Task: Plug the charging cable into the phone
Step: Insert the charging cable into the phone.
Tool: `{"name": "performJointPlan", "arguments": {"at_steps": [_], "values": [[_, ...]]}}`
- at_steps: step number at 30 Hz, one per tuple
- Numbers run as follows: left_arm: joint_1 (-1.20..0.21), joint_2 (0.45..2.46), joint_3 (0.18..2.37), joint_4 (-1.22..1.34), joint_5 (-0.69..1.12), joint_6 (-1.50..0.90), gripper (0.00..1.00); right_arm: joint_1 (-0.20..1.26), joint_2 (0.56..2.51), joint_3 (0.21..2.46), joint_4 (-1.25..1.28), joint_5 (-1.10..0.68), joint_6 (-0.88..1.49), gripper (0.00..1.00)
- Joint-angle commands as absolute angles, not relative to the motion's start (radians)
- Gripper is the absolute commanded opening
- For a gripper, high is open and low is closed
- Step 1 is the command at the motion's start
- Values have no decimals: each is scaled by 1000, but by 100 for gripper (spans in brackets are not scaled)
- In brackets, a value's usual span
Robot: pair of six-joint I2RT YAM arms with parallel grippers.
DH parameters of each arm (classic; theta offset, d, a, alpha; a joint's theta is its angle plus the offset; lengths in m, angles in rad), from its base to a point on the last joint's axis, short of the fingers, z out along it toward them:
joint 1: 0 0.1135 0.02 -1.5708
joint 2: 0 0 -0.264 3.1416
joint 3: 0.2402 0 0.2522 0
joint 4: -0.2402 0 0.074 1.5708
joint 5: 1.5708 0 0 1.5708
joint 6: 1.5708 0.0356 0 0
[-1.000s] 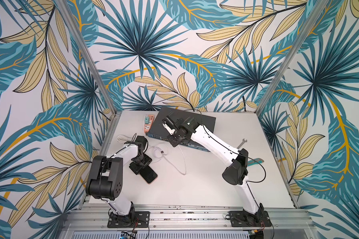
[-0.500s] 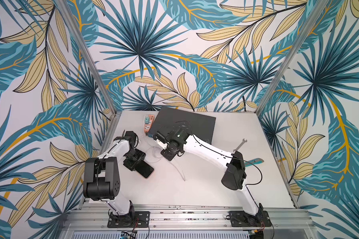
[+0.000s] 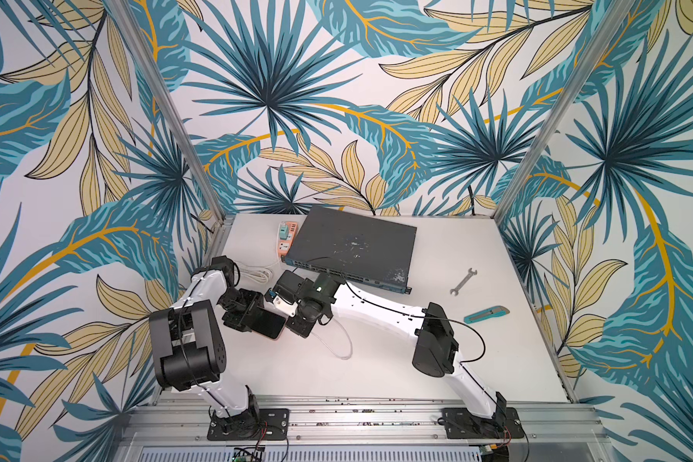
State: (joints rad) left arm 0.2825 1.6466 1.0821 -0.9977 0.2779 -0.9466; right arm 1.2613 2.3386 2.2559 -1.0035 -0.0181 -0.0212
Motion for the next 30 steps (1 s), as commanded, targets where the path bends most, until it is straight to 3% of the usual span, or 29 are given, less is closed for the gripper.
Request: {"name": "performJointPlan", "arguments": {"at_steps": [1, 30], "values": [[288, 1653, 1153, -1068, 294, -914, 0, 1273, 2389, 2274, -1024, -54, -57, 0], [227, 1621, 1189, -1122, 228, -874, 0, 1286, 2450, 2324, -1057, -60, -72, 0]]}}
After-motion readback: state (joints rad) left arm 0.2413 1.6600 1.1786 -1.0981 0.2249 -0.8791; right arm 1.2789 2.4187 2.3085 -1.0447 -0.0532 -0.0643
